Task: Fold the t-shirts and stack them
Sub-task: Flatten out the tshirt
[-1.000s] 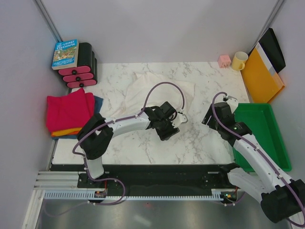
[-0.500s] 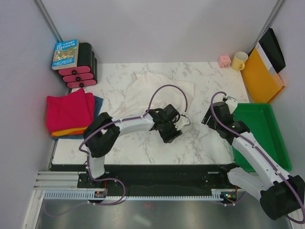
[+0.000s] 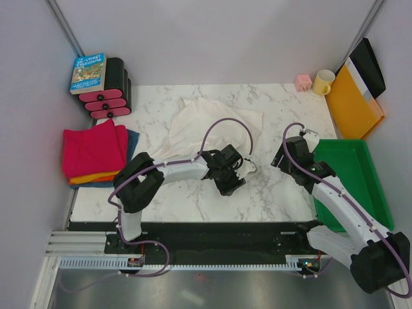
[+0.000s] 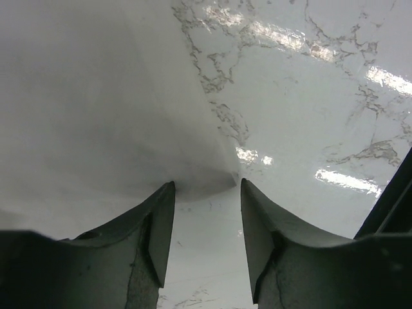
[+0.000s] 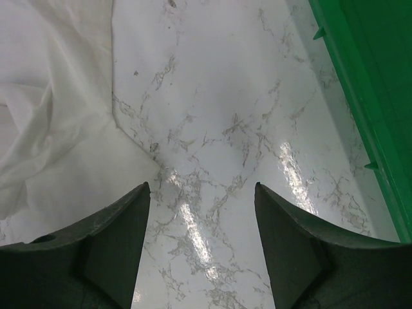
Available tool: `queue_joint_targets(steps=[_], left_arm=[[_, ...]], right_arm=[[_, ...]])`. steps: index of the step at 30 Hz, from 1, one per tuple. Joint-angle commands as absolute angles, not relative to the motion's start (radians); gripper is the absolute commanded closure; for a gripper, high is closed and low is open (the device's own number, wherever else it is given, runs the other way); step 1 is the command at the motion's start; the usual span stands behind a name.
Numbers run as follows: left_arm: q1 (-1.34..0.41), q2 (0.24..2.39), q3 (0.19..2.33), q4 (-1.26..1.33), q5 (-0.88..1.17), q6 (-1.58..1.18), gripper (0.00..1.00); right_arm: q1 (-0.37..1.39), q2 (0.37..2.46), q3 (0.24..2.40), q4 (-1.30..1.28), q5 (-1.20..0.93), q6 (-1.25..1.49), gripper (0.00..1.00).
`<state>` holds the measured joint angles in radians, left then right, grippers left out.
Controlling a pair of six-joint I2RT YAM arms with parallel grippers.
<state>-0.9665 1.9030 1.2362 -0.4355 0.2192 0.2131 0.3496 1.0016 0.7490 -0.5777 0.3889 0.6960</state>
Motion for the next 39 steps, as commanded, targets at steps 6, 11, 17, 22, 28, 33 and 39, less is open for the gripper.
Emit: queue_joint_targets(steps=[6, 11, 17, 22, 28, 33, 39], left_arm=[[-0.979, 1.957, 1.200, -0.436, 0.233, 0.198, 0.94], [-0.971, 1.921, 1.158, -0.433, 0.239, 0.210, 0.98], [-0.971, 1.843, 1.126, -0.398, 0.190, 0.213, 0.66], [-0.973, 1.818, 1.134, -0.367, 0.114, 0.199, 0.30], [-0.999, 1.859, 1.144, -0.344, 0.057, 0.224, 0.30], [-1.009, 1.934, 1.180, -0.350, 0.040, 0.224, 0.40], [-1.009, 1.959, 1.161, -0.354, 0.015, 0.245, 0.67]], right_arm=[[0.353, 0.985, 0.750, -0.540, 0.387, 0.704, 0.27], [0.353, 0.974, 0.742, -0.540, 0.385, 0.701, 0.27], [0.354, 0.974, 0.726, -0.523, 0.370, 0.703, 0.27], [0.359, 0.962, 0.703, -0.517, 0.360, 0.710, 0.27], [0.362, 0.939, 0.686, -0.529, 0.364, 0.718, 0.27], [0.364, 0.914, 0.686, -0.555, 0.382, 0.719, 0.27], [0.364, 0.908, 0.690, -0.561, 0.387, 0.724, 0.26]])
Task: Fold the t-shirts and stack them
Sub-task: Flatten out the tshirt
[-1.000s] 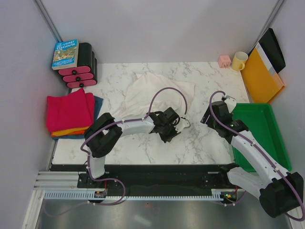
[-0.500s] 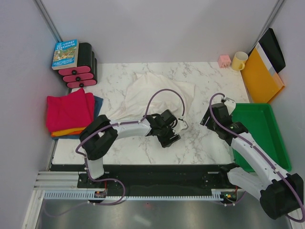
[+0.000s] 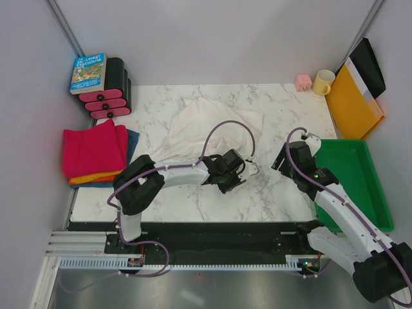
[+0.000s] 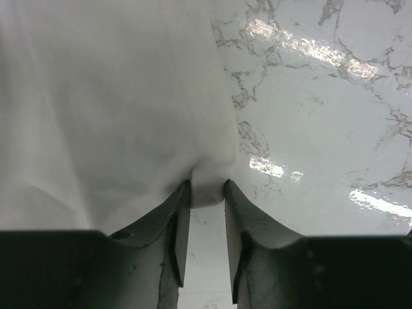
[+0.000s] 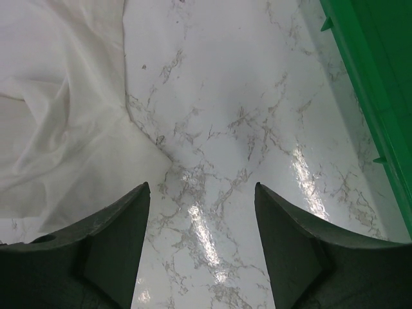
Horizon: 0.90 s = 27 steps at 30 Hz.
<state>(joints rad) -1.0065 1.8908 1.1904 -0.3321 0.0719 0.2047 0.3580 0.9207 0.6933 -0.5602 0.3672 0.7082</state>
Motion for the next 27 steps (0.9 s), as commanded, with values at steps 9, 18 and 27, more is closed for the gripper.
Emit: queue_joint_targets(steps=[9, 18, 27], left_arm=[[-1.009, 1.971, 1.120, -0.353, 0.003, 0.273, 0.98], [-0.750, 1.595, 1.167, -0.533, 0.078, 0.230, 0.98], [-0.116, 1.266, 1.180, -0.710, 0.077, 0.432, 0.98]], right_arm=[[0.365, 0.945, 0.703, -0.529, 0.377, 0.724, 0.26], [0.367, 0.980, 0.738, -0.515, 0.388, 0.701, 0.27], [0.367, 1.124, 0.770, -0.368, 0.321, 0.683, 0.27]])
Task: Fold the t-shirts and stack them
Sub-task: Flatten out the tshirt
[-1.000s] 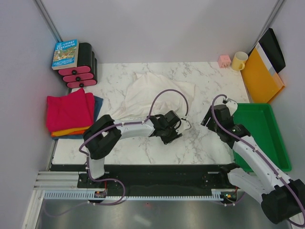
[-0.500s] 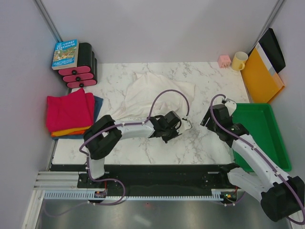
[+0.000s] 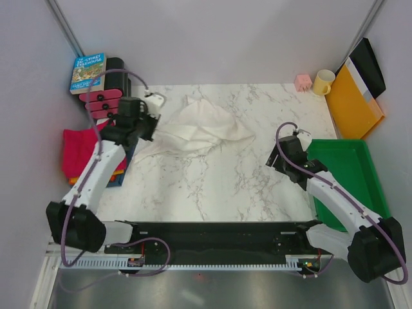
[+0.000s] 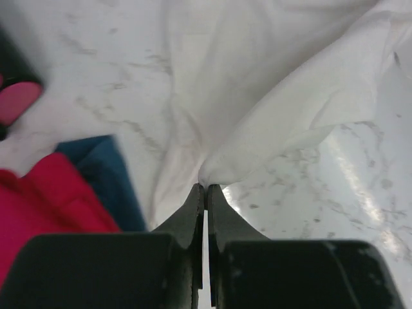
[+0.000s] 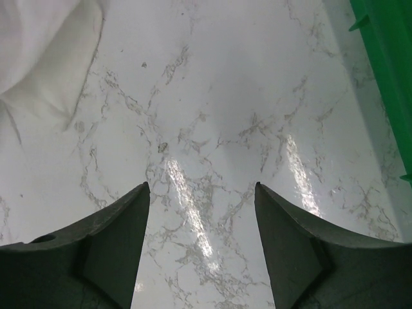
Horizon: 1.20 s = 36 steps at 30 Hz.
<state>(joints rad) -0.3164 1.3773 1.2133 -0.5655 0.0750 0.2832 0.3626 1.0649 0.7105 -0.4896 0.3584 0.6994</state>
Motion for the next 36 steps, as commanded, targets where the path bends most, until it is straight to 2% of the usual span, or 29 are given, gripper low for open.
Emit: queue_joint_targets(steps=[1, 6, 9, 15, 20, 24, 36], left_arm=[[-0.062, 1.256, 1.169, -0.719, 0.077, 0.445, 0.98], [0.353, 1.272, 1.193, -0.736, 0.169, 0.417, 0.98], [0.471, 1.281, 1.197, -0.735, 0.210, 0.393, 0.98], [0.494, 1.255, 1.170, -0.726, 0.244, 0.365, 0.98], [0.494, 1.278, 1.178, -0.726, 0.253, 0.339, 0.98], [0.492, 1.292, 1.166, -0.723, 0.245, 0.353, 0.98], [0.492, 1.310, 1.163, -0.718, 0.264, 0.360, 0.98]], right_arm=[[0.365, 1.161, 0.779, -0.358, 0.316, 0.681, 0.26], [0.373, 1.255, 0.833, -0.285, 0.285, 0.672, 0.27], [0.379, 1.331, 0.870, -0.258, 0.265, 0.657, 0.27], [0.423, 1.494, 0.966, -0.189, 0.186, 0.611, 0.29], [0.575, 1.702, 1.159, -0.222, 0.115, 0.508, 0.33], [0.664, 1.819, 1.219, -0.230, 0.117, 0.497, 0.36], [0.787, 1.839, 1.160, -0.187, 0.153, 0.557, 0.37]])
